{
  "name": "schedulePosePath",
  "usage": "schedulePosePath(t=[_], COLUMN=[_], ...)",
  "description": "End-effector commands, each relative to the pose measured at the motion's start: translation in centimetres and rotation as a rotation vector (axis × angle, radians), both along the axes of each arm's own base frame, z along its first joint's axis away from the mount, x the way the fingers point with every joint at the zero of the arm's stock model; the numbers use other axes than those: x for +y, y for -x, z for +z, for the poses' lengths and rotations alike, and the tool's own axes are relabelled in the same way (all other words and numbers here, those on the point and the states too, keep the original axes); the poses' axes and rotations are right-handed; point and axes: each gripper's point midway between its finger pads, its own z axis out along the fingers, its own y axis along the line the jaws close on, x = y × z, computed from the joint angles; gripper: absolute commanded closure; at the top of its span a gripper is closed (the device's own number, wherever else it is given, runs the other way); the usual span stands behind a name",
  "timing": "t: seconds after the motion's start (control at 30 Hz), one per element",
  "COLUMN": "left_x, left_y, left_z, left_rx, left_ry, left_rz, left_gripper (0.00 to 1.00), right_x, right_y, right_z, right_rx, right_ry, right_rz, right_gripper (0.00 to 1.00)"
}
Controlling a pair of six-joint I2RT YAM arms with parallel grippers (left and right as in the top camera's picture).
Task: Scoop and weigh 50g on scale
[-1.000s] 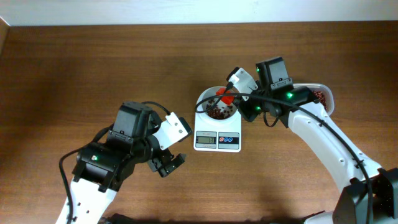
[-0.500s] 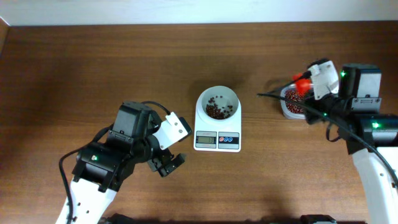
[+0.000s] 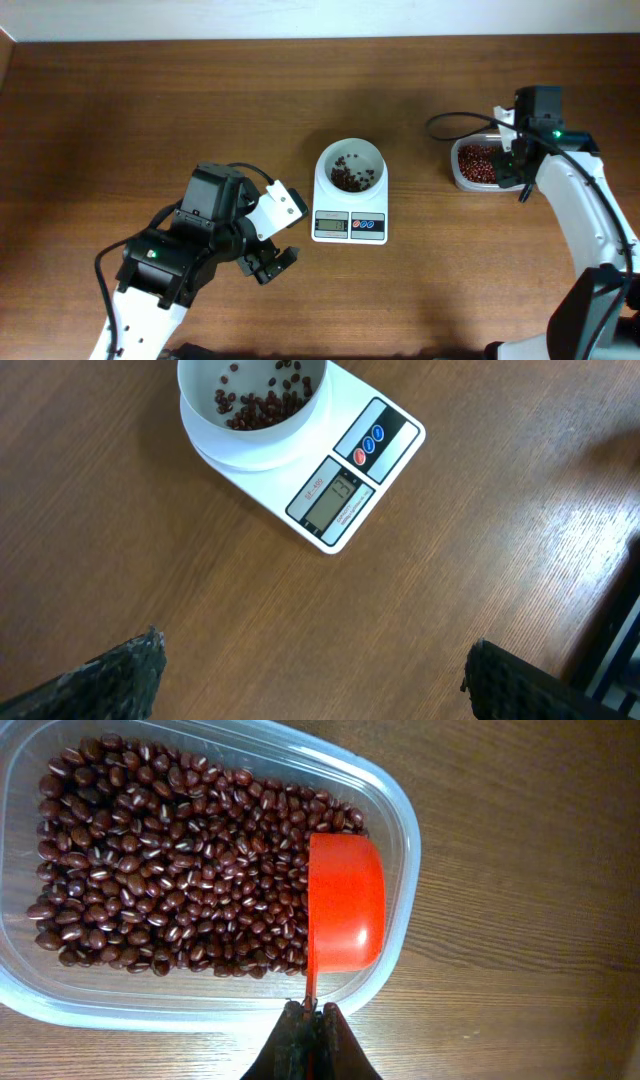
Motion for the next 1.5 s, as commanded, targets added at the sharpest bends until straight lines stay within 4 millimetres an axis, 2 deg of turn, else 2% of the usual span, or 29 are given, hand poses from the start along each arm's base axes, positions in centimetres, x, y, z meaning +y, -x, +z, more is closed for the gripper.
schedulePosePath(t=[0.0, 0.13, 0.2, 0.33, 0.5, 0.57, 0.63, 0.7, 0.87, 0.97, 1.03, 1.13, 1.23, 1.33, 1.47], left_x=[-0.1, -0.1, -0.1, -0.1, -0.1, -0.1, -0.1, -0.1, -0.1, -0.1, -0.1, -0.1, -0.1, -0.1, -0.1], left_y=[-0.2, -0.2, -0.2, -0.2, -0.2, -0.2, -0.2, -0.2, -0.2, -0.2, -0.2, -0.2, -0.2, -0.2, -0.2], left_z=[0.8, 0.8, 0.8, 0.8, 0.8, 0.8, 0.8, 0.8, 0.8, 0.8, 0.8, 0.8, 0.8, 0.8, 0.8], left_rx=[-0.023, -0.023, -0.023, -0.023, -0.023, -0.023, -0.023, -0.023, -0.023, -0.023, -0.023, -0.023, -0.023, -0.023, -0.023], left_ry=[0.01, 0.01, 0.01, 0.01, 0.01, 0.01, 0.01, 0.01, 0.01, 0.01, 0.01, 0.01, 0.01, 0.01, 0.01], left_rz=[-0.012, -0.012, -0.012, -0.012, -0.012, -0.012, -0.012, -0.012, -0.012, -0.012, -0.012, -0.012, -0.012, -0.012, -0.012], left_gripper=[0.01, 0.01, 0.01, 0.01, 0.01, 0.01, 0.01, 0.01, 0.01, 0.01, 0.01, 0.01, 0.01, 0.01, 0.01], right_x=[0.5, 2.8, 4.8, 5.4, 3.2, 1.2, 0.5, -0.6, 0.1, 0.3, 0.8, 1.0, 2.7, 3.5, 2.7], right_y=[0.0, 0.6, 0.3, 0.2, 0.2, 0.8, 0.8, 1.3, 1.2, 1.3, 1.1, 1.0, 0.4, 0.8, 0.7], right_z=[-0.3, -2.4, -2.4, -2.3, -0.9, -0.6, 0.4, 0.5, -0.4, -3.0, -3.6, -3.6, -3.6, -3.3, -2.7], right_rx=[-0.005, 0.064, 0.053, 0.036, -0.036, -0.059, -0.102, -0.114, -0.091, -0.022, -0.013, -0.011, 0.003, 0.024, -0.009], right_ry=[-0.116, -0.254, -0.377, -0.471, -0.765, -0.813, -0.914, -0.94, -1.04, -1.076, -1.123, -1.12, -1.114, -1.148, -1.19], right_rz=[-0.003, 0.024, 0.043, -0.048, -0.185, -0.25, -0.27, -0.31, -0.317, -0.352, -0.338, -0.33, -0.277, -0.278, -0.294], right_gripper=[0.96, 0.96, 0.96, 0.96, 0.96, 0.96, 0.96, 0.96, 0.96, 0.96, 0.96, 0.96, 0.96, 0.96, 0.96])
